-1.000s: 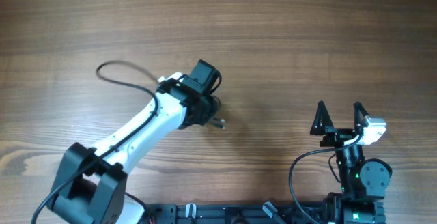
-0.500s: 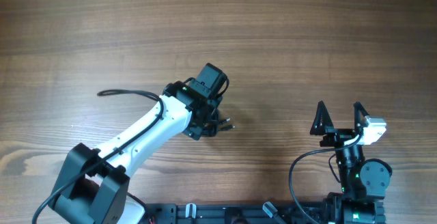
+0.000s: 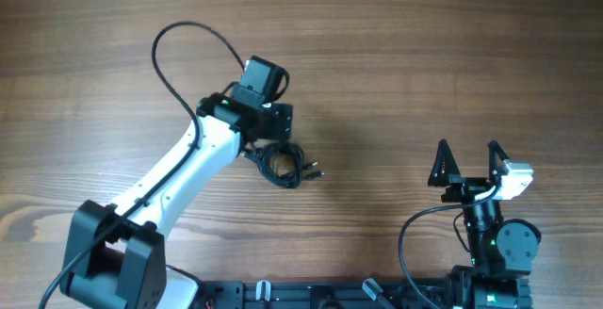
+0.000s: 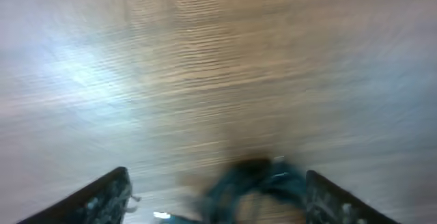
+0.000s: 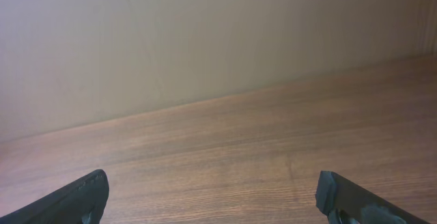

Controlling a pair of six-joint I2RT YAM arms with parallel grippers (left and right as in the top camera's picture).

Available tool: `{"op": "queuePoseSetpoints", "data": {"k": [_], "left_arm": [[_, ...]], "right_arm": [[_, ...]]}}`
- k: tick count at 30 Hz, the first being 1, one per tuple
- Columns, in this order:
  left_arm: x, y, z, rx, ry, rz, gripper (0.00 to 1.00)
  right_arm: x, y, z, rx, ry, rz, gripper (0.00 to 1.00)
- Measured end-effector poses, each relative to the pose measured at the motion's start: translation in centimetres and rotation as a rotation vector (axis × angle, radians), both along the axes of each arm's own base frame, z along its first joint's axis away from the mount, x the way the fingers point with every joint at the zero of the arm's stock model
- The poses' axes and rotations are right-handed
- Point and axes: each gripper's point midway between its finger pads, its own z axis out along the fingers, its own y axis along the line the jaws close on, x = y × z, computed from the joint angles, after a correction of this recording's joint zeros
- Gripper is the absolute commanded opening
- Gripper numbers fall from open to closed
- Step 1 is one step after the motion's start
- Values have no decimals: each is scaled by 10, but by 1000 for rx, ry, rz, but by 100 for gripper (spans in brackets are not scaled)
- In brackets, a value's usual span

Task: Untangle cables

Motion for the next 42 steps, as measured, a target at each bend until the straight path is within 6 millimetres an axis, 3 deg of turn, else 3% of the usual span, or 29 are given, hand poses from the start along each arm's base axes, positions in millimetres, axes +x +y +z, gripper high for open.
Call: {"op": "queuePoseSetpoints", "data": {"k": [2,6,14,21,25,31,37,42], "left_arm": [[-1,7,-2,42,11,-54,55],[-4,17,-22,120,69,-189,57],[-26,14,-72,121,221,-271,60],[-30,10,-83,91,260,-279,62],[-32,7,-85,71,273,-291,68],[-41,16,-83,111,321,-284,68],[-15,0,-53,64,246,-270,73],[-20,-8,-45,12,251,-293,63]], "right_arm": [[0,0,0,0,0,0,100],[0,0,0,0,0,0,100],[0,0,0,0,0,0,100],[0,0,0,0,0,0,100],[0,0,0,0,0,0,100],[0,0,0,0,0,0,100],[0,0,0,0,0,0,100],[0,0,0,0,0,0,100]]}}
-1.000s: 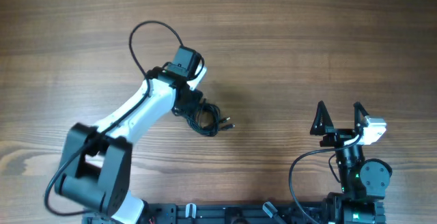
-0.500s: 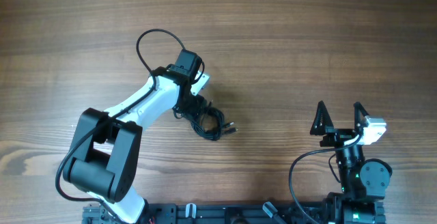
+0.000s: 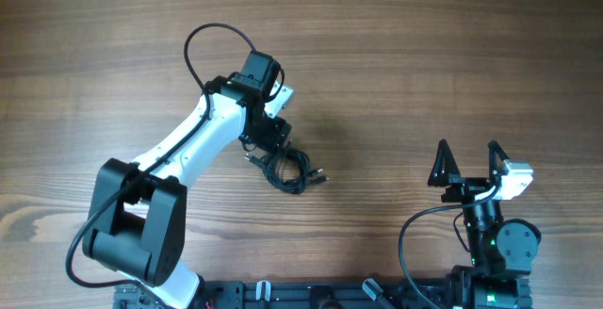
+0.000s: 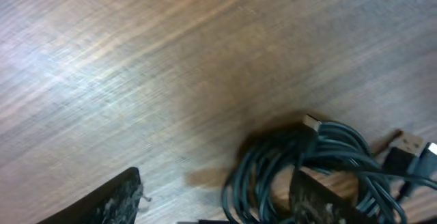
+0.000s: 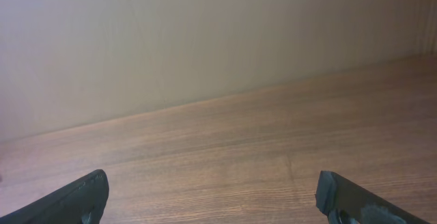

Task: Untangle cables

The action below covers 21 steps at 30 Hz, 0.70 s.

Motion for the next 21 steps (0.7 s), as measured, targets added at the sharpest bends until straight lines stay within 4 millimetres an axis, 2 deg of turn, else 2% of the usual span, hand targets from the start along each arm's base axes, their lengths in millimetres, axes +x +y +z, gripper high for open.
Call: {"op": "queuePoseSetpoints", "data": {"k": [4,12,16,21], "left_arm": [[-2,-1,-3,-7,5,-16,48],[-18,4,-28,-5,29,-46,58],[-25,4,-34,-12,43,-51,58],[-28,2,-35,-28,54,-54,52]], "right_arm": [[0,0,0,0,0,0,100],[0,0,0,0,0,0,100],[0,0,0,0,0,0,100],[0,0,0,0,0,0,100]]}}
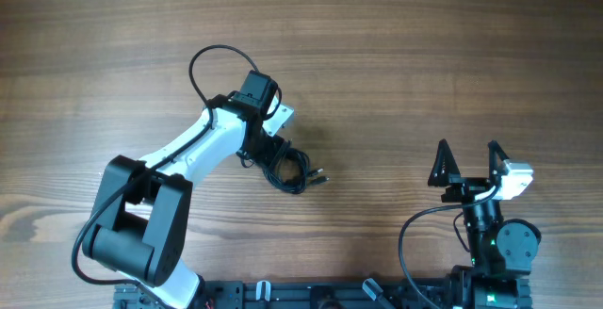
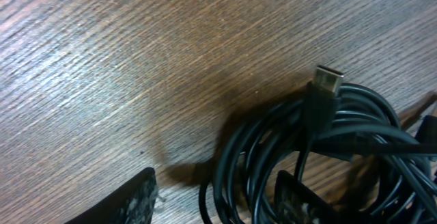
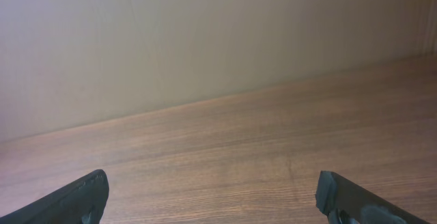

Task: Untangle cables

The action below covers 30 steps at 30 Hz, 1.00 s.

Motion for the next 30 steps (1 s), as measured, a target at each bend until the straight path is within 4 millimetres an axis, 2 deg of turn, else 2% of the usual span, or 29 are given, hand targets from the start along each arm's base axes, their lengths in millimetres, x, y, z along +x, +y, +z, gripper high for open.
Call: {"op": "queuePoseSetpoints", "data": {"k": [3,4,6,15,22,25,30], "left_arm": [[0,-2,-1,-11,-3,-2,40],[1,-2,-2,-14,-4,-2,30],[0,-3,-6,-18,-1,-8,4],[-2,-3,-11,-20,29,73,4],[-15,2,-3,-4,101,234,4],[-4,-3,25,-54,38,306,4],[12,-12,99,-207,-153,360,4]], "right_arm": [[0,0,0,0,0,0,100],[0,0,0,0,0,0,100],[0,0,0,0,0,0,100],[0,0,0,0,0,0,100],[0,0,0,0,0,0,100],[0,0,0,0,0,0,100],[0,6,0,86,4,35,100]]}}
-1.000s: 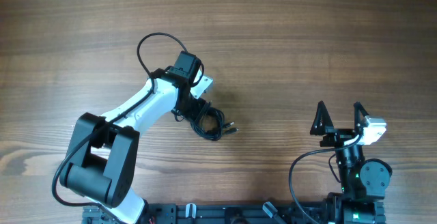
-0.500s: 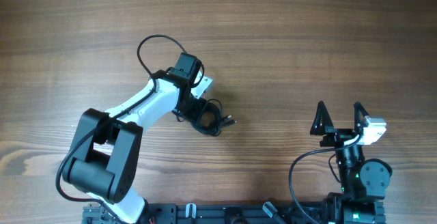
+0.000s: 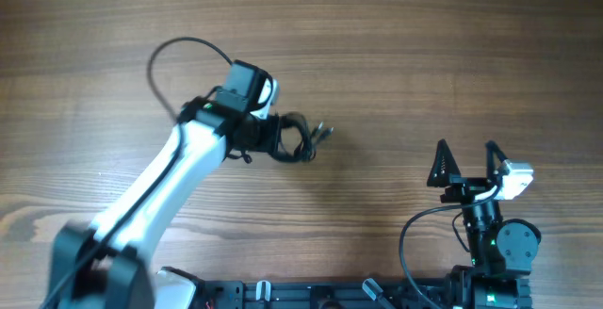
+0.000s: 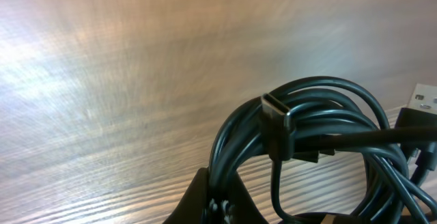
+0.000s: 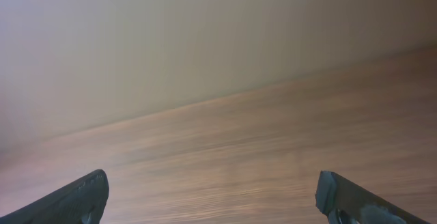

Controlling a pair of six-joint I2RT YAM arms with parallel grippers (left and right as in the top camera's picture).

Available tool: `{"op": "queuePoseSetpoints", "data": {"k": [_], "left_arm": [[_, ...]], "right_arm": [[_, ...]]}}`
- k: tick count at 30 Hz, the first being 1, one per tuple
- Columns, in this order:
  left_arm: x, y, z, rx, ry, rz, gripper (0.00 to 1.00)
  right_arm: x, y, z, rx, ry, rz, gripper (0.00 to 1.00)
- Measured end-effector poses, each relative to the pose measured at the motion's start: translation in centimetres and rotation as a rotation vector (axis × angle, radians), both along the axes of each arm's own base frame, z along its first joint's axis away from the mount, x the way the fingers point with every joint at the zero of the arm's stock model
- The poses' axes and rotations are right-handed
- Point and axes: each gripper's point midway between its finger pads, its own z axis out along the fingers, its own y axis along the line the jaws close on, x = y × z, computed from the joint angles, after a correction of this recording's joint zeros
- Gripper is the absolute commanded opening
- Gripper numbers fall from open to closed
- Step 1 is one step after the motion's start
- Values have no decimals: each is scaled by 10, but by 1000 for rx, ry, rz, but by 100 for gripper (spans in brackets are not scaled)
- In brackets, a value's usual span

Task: Untangle cables
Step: 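Bring the right gripper toward the cable held by the left gripper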

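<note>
A tangled bundle of dark cables (image 3: 294, 138) hangs from my left gripper (image 3: 267, 138), raised above the wooden table (image 3: 424, 55). In the left wrist view the coils (image 4: 311, 149) fill the lower right, a USB-C plug (image 4: 276, 115) sticks up in front and a USB-A plug (image 4: 420, 111) shows at the right edge. My left gripper (image 4: 220, 207) is shut on the strands at the bundle's left side. My right gripper (image 3: 465, 163) stands open near the front right with nothing in it; its fingertips (image 5: 82, 197) frame bare table.
The left arm's own black cable (image 3: 174, 59) loops up behind its wrist. The black base rail (image 3: 330, 295) runs along the front edge.
My left gripper has shut on the bundle's strands and carried it up and back from its former resting spot. The left wrist has moved backward. The right arm stays put.
My left gripper first hung open over the bundle lying on the table. It then sat lower, one finger inside the coils, and lower again with strands between its fingers. Now it is shut on them and the bundle is off the table.
</note>
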Motion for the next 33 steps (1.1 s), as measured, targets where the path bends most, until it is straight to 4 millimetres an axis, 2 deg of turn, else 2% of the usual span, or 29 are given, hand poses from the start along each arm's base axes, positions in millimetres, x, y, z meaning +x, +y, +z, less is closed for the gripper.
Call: {"op": "queuePoseSetpoints", "data": {"k": [4,6,8,12,16,18,25,29,33], "left_arm": [[6,-4,55,-93,-161,28,4],[4,-3,68,-112,-197,34,4],[3,-3,73,-120,-209,37,4],[1,-2,71,-118,-195,43,4],[0,-1,70,-117,-187,47,4],[-1,-2,70,-119,-184,47,4],[-2,-6,68,-139,-168,39,4],[-5,-11,61,-154,-127,24,4],[-12,-13,49,-155,-60,12,4]], "right_arm": [[-4,26,2,361,49,154,100],[-7,41,0,524,110,238,100],[-10,51,-3,621,162,292,100],[-13,60,-4,651,194,342,100],[-17,72,-12,616,247,410,100],[-18,76,-9,592,275,437,99],[-1,88,42,501,319,542,66],[15,106,44,478,424,659,55],[19,142,35,429,512,815,51]]}}
